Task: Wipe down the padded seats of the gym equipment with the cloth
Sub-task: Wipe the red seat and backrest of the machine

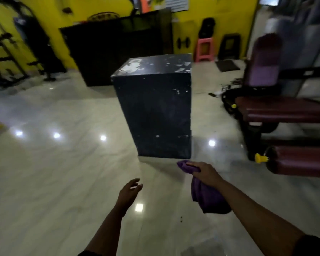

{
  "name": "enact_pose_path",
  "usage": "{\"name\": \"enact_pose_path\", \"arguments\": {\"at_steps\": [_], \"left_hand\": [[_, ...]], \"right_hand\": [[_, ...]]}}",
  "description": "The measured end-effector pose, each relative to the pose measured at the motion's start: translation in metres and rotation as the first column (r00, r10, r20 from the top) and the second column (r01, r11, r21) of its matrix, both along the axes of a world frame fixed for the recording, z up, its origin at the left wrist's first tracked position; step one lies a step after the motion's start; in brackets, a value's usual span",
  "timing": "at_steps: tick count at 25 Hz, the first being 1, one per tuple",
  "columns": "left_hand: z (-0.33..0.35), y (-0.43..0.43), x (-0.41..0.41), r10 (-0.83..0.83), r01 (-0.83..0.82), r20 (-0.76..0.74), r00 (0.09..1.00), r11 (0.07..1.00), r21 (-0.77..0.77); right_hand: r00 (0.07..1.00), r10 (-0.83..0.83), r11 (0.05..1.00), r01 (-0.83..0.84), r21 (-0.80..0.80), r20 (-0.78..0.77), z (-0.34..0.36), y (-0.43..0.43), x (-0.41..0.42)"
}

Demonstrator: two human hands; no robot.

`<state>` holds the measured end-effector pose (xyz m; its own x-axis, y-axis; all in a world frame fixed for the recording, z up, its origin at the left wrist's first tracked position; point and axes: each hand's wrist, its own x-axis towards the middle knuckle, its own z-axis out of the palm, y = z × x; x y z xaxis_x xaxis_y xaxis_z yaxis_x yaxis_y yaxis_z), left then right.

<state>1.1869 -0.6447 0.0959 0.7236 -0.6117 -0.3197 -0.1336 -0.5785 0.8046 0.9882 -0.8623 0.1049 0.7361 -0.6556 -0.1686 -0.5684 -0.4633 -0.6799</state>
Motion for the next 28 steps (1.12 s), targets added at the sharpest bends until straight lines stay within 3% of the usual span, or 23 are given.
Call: {"name": "enact_pose_path", "arguments": {"at_steps": [4, 8, 14, 28], "left_hand": [[-0.007, -0.09, 0.054, -0.245, 0.245, -0.019, 0.969, 0.97, -0.003], [-0.01, -0.187, 0.084, -0.395, 0.394, -0.023, 0.918, 0.918, -0.043], [0.001, -0.371, 0.119, -0.644, 0.647, 0.058, 0.763, 0.76, -0.068], [0.03, -0.736, 0.098, -0.794, 0.768, -0.008, 0.608, 0.59, -0.247]], "right_hand": [[0.97, -0.244, 0.97, 0.244, -0.018, -0.007, 0.0, -0.04, 0.015], [0.93, -0.365, 0.93, 0.363, -0.052, -0.036, -0.003, -0.097, 0.029], [0.825, -0.565, 0.824, 0.563, -0.066, -0.025, 0.008, -0.214, 0.047], [0.62, -0.782, 0.607, 0.782, -0.14, 0.072, 0.043, -0.469, 0.06]]}}
